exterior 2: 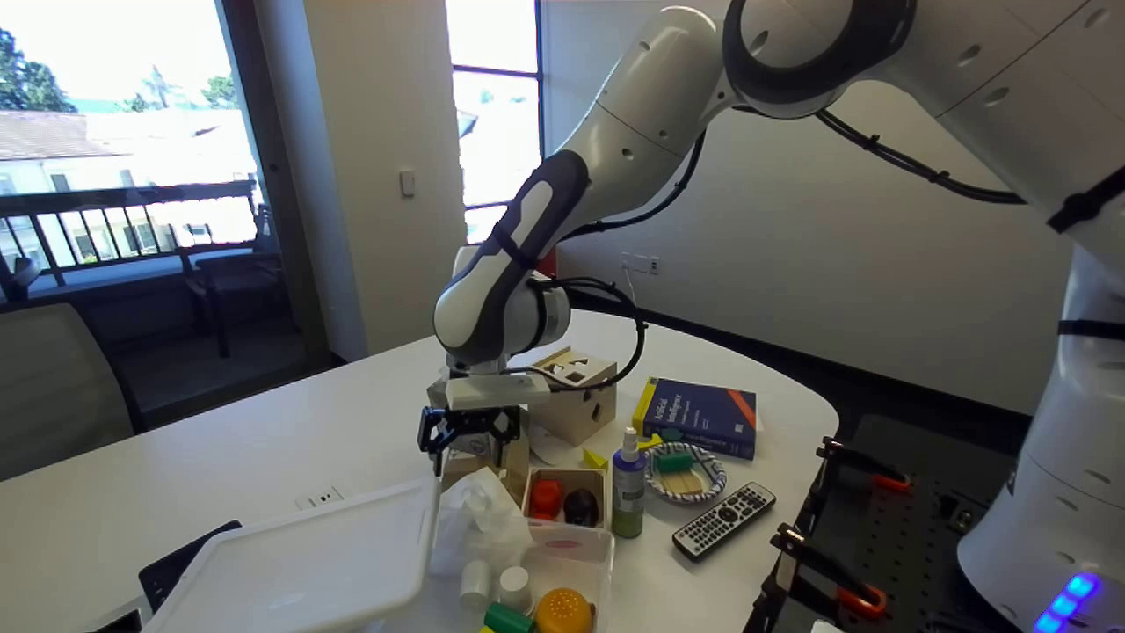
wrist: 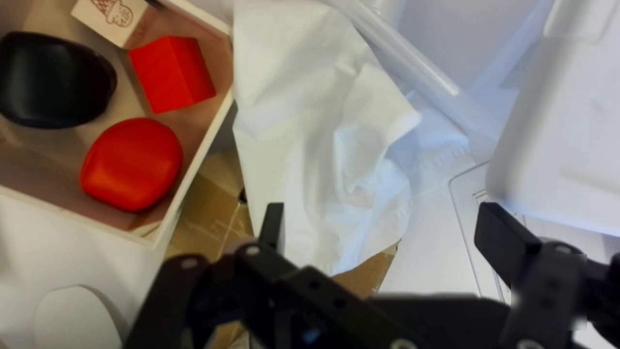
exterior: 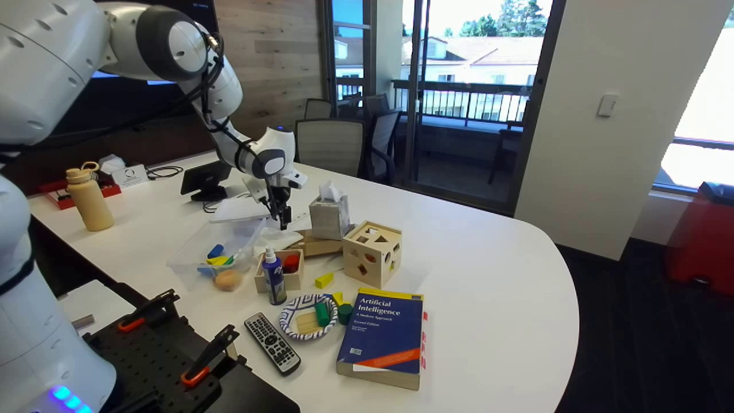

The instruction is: Use the white napkin to wipe the grey remote.

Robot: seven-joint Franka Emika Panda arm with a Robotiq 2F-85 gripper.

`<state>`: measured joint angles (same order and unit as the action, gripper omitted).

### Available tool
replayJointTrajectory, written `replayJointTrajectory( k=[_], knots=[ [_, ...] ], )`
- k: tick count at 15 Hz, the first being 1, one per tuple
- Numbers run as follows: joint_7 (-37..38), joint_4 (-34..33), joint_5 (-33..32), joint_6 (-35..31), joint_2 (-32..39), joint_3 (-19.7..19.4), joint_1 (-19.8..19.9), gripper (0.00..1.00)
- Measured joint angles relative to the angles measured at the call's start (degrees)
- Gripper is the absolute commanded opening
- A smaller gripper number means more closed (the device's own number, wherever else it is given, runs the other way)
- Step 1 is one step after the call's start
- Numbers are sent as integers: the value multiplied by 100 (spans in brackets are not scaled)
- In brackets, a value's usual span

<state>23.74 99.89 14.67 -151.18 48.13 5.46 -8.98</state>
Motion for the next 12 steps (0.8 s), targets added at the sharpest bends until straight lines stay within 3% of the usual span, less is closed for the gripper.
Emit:
replayJointTrajectory(
  k=[8, 12],
  knots=[
    [14, 828, -76, -65, -1187, 35, -369, 100],
    [283, 1519, -280, -269, -1926, -211, -748, 100]
  ],
)
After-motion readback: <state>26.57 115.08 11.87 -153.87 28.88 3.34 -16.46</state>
